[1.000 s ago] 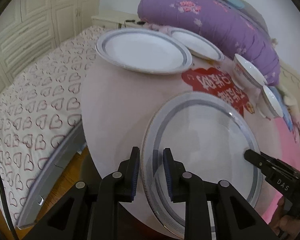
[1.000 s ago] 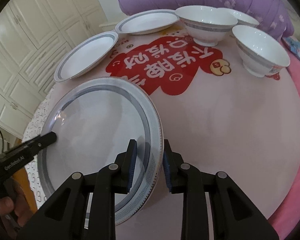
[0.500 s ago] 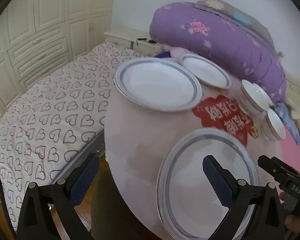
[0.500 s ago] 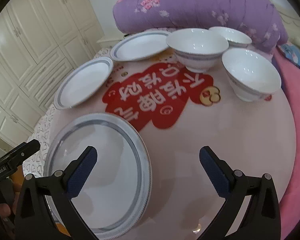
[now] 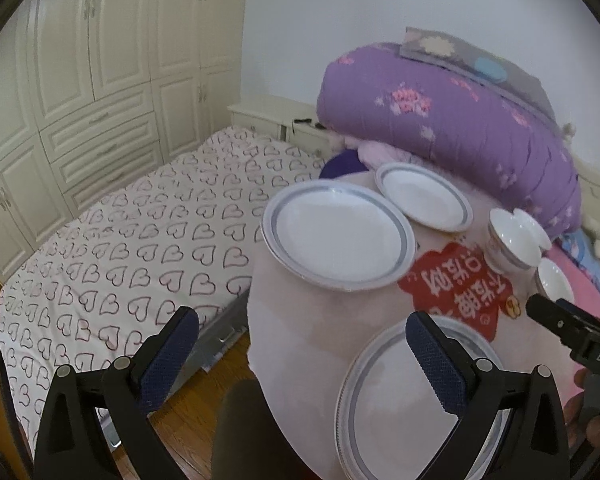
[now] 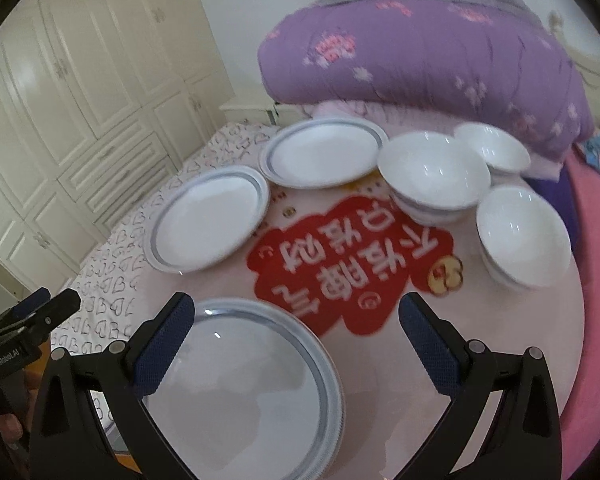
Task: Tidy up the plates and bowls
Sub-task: 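Lower the large plate onto the table and open both grippers, then move both grippers to a second large plate and close on its rim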
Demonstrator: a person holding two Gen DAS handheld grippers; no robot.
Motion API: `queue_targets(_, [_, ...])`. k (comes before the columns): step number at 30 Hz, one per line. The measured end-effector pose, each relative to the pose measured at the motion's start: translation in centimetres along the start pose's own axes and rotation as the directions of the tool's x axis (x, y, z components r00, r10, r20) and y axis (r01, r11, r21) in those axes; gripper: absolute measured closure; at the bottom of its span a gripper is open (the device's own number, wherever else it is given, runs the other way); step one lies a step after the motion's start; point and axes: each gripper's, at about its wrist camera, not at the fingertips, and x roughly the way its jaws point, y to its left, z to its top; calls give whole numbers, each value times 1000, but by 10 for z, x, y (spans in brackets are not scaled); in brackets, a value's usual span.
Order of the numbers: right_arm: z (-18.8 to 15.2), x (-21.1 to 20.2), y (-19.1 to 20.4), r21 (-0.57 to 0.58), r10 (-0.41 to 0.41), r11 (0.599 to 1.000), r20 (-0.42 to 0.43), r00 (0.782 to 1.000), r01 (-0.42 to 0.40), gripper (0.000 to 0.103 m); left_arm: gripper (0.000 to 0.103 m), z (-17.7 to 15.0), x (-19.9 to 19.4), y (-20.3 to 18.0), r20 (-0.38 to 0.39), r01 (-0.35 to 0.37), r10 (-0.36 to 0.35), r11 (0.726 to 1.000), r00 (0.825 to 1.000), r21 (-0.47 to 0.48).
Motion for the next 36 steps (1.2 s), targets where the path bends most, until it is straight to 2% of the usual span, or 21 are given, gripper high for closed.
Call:
queue_targets(9, [36, -5, 20, -48, 12, 999, 70, 997, -9, 0, 1, 13, -10, 25, 46, -30, 32, 999, 998, -44])
queue_targets(13, [48, 5, 21, -39, 25, 999, 61, 998, -22, 0, 1, 23, -3, 43, 50, -22, 27, 996, 998, -86])
queue_targets(21, [61, 44, 19, -9, 44, 999, -17, 999, -44, 0, 1, 44, 27, 72, 34, -2, 6, 992, 999, -129])
queue_targets(29, [68, 97, 22, -12, 40, 999, -116, 993, -41, 0, 1, 66, 85, 84, -31, 3, -8, 990, 999, -143])
queue_targets(33, [72, 125, 26, -24, 33, 999, -165, 986, -38, 1, 6, 81, 121, 85, -66, 4, -13, 990, 998, -143])
queue_targets(36, [74, 147, 29, -34, 35, 998, -208, 978, -43, 10, 16, 93, 153, 86, -105, 9, -25, 989, 994, -149])
